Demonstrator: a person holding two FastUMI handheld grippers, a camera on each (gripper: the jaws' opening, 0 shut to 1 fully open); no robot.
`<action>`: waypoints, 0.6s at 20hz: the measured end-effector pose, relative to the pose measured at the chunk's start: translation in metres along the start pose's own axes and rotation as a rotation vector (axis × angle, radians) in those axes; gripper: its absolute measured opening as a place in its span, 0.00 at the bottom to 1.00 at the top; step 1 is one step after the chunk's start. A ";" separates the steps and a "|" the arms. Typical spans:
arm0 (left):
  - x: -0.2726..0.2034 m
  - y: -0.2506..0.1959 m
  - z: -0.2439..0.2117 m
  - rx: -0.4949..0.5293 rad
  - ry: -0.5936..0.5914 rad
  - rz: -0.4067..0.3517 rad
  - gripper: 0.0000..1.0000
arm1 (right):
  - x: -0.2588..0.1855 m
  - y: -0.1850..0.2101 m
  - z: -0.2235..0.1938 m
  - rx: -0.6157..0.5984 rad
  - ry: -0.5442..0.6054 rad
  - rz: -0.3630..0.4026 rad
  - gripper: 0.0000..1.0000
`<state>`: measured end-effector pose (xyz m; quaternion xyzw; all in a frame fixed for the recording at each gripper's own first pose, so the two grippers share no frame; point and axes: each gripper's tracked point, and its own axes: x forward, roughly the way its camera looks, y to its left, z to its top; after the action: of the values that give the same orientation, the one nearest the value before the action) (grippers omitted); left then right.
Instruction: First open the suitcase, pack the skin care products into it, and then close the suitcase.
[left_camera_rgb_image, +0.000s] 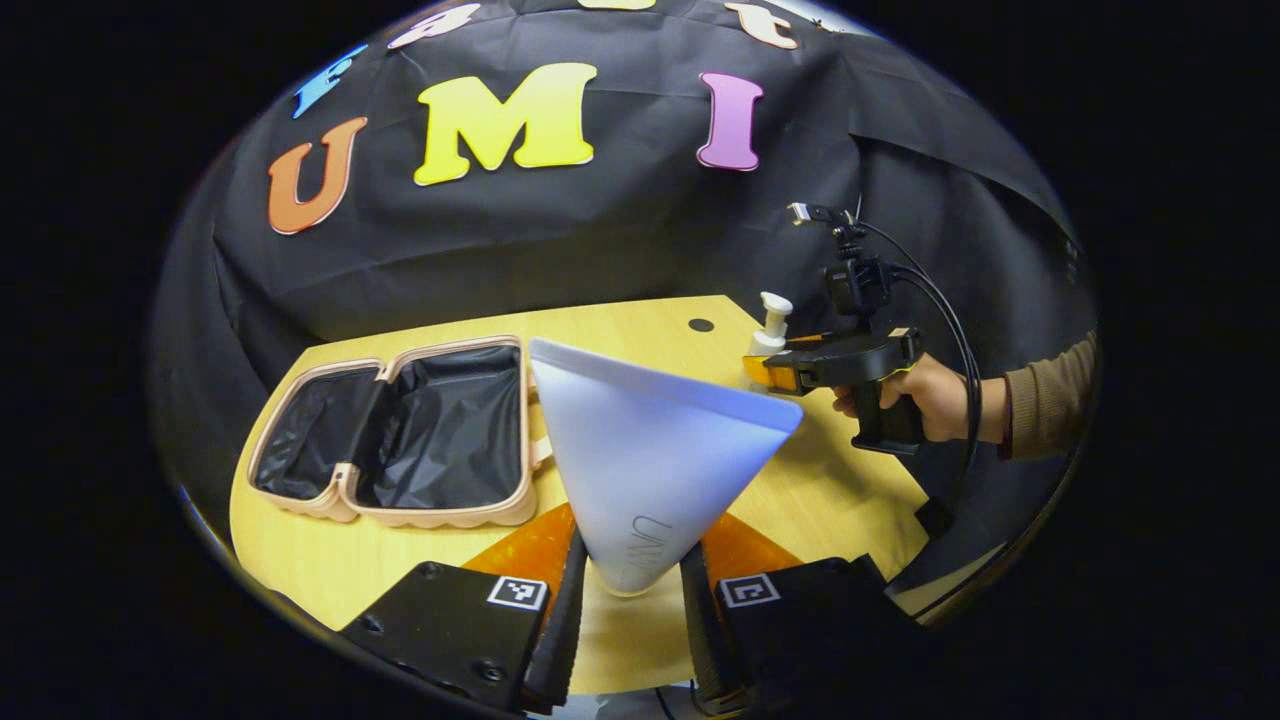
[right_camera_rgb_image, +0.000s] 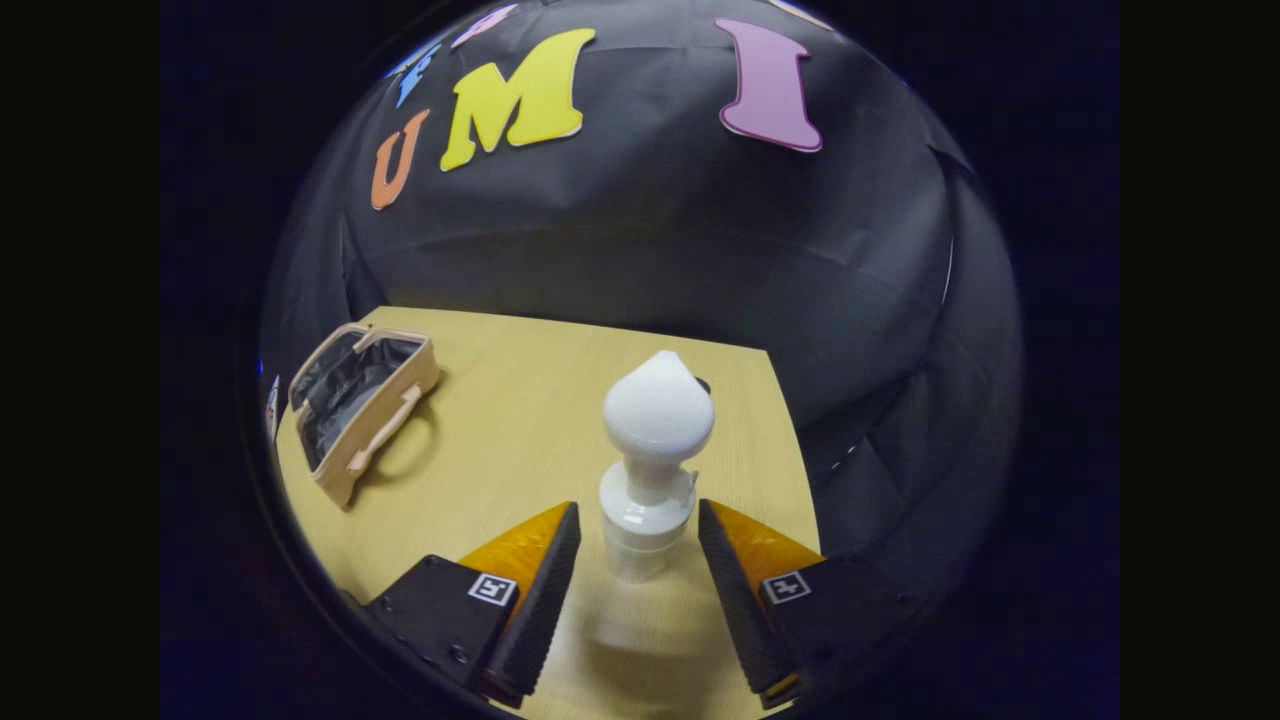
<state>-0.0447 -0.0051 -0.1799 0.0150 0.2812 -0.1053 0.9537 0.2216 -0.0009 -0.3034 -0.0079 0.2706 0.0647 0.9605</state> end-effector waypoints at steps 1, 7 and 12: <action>-0.006 0.009 -0.001 -0.020 0.002 0.017 0.48 | 0.003 -0.002 0.000 0.007 0.002 -0.015 0.69; -0.033 0.076 -0.004 -0.107 -0.004 0.159 0.48 | 0.012 0.001 0.001 0.052 0.001 -0.027 0.52; -0.021 0.159 0.009 -0.154 -0.026 0.267 0.48 | -0.014 0.009 -0.008 0.066 0.032 -0.055 0.49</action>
<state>-0.0236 0.1536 -0.1655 -0.0224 0.2715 0.0442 0.9612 0.2044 0.0062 -0.3023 0.0153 0.2874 0.0289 0.9573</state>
